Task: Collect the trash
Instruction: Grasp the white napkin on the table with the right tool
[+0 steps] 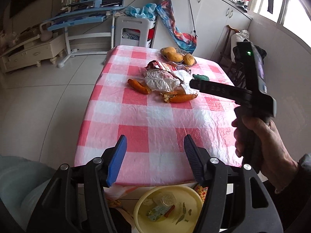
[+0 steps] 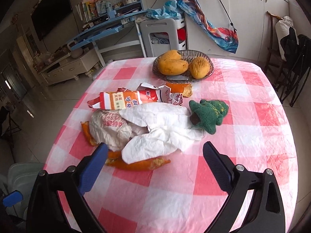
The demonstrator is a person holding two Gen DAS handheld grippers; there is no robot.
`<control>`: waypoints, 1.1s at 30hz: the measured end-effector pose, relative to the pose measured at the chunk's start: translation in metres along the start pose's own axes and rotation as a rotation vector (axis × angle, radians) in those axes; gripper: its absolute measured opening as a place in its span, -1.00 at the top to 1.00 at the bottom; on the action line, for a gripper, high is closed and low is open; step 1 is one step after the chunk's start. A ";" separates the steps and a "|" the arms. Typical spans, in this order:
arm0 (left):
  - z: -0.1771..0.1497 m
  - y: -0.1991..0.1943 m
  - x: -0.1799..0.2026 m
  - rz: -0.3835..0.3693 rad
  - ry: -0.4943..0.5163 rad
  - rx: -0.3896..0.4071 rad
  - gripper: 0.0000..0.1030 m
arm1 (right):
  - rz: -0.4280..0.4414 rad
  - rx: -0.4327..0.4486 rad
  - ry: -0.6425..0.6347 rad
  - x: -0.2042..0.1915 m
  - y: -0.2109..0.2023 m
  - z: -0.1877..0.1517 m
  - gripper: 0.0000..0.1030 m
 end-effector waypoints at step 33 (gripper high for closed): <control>0.077 0.143 0.113 -0.101 0.436 -0.061 -0.14 | 0.212 -0.183 0.185 0.070 -0.077 -0.075 0.63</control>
Point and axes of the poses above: each gripper's, at about its wrist camera, not at the fingertips, and y roughly the way its jaws point, x to its right, z to its top, the point moved 5 cm from there along y, roughly the way its jaws point, and after that the axes turned 12 degrees about z, right-handed, at the moved point
